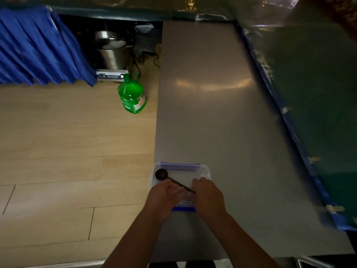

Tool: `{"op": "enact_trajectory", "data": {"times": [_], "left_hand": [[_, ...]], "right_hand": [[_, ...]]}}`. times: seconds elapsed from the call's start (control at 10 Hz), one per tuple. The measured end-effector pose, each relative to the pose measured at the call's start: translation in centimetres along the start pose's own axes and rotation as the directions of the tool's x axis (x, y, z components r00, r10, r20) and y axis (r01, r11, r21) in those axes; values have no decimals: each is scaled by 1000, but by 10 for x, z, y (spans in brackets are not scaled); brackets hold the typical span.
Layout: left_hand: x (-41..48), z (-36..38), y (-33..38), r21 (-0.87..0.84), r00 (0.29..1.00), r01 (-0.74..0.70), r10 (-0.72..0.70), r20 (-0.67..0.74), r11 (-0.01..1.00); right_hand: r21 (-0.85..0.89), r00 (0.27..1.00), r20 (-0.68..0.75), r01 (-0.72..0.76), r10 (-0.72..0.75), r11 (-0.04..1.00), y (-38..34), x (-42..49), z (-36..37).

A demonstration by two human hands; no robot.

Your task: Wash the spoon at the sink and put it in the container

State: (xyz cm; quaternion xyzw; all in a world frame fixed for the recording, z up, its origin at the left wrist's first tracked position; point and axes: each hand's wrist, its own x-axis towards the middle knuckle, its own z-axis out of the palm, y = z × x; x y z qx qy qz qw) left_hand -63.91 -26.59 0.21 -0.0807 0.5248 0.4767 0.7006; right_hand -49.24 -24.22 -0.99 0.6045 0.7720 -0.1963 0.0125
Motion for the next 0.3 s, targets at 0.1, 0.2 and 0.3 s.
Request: {"op": "enact_trajectory", "data": {"times": [0.1,0.2,0.3], "left_hand": [[-15,-1,1,49,998,-29,27,48,998],[-28,-5,0,164,997,-61,54,50,984],[-44,-8,-3,280,995,-97,90,37,955]], "right_hand": [[78,999,-33,-27,30,997,-1,-11,-8],[110,995,-13,-96,98,989,-2,-17,-15],[147,990,-18,-136,140,980,-2,-26,-20]]}}
